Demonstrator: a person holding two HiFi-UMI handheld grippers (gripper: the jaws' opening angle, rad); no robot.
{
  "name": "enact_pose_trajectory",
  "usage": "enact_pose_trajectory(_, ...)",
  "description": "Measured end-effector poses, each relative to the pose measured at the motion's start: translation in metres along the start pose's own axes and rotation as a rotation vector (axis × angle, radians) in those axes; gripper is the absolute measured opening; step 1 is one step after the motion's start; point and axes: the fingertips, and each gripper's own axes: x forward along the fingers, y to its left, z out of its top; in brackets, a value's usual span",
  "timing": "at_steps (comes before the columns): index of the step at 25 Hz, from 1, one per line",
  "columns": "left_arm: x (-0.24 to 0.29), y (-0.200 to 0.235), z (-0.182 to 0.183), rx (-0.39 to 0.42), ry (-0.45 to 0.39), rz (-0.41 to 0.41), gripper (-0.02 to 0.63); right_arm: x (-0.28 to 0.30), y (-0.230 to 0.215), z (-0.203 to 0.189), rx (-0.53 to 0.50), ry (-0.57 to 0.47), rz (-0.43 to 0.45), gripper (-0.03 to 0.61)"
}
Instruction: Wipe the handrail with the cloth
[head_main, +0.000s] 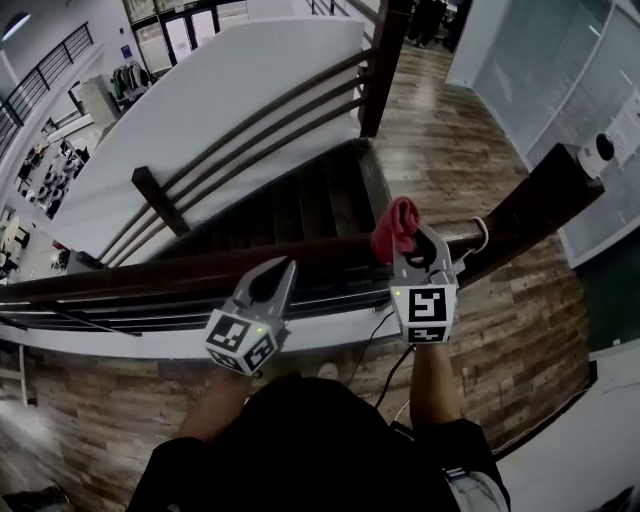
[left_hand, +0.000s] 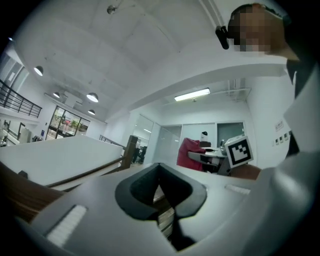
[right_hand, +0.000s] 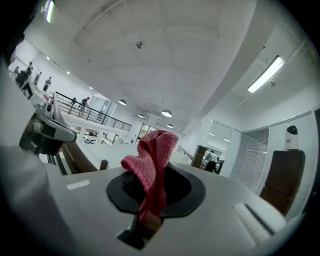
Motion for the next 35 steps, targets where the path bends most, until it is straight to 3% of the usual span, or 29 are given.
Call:
enact_pose_trajectory(7, -0.106, 0.079, 0.027, -0.016, -0.097, 0.212, -0.002, -0.007, 0.133, 0.088, 0.078, -0.224, 0.301, 0.046)
enact_pose_trajectory(12, -0.207, 0.133, 0.046, 0.025, -0.144, 0.391, -0.002, -0.004, 0.252, 0.157, 0.02, -0.384, 0.466, 0.046)
enact_pose_trajectory(15, -0.277, 0.162, 0.053, 0.038, -0.16, 0.52, -0.002, 0.002, 0.323, 0.183, 0.041, -0.426, 0.581, 0.046)
enact_pose_trajectory(21, -0.408, 0.196, 0.058, 0.048, -0.196, 0.772, -0.002, -0.011, 0.45, 0.219, 0.049, -0.512, 0.833, 0.048)
enact_pose_trajectory(24, -0.462, 0.2, 0.057, 0.048, -0.212, 0.896, -0.002, -0.025, 0.507, 0.234, 0.009, -0.595, 0.939, 0.047)
enact_pose_trajectory(27, -0.501, 0.202, 0.055, 0.051, -0.233, 1.015, -0.002, -0.036, 0.553, 0.232, -0.027, -0.6, 1.042, 0.048)
enact_pose_trajectory(35, -0.538, 0.22, 0.053, 0.109, -0.236, 1.155, -0.002, -0.037, 0.628, 0.217, -0.085, -0.528, 1.266, 0.048)
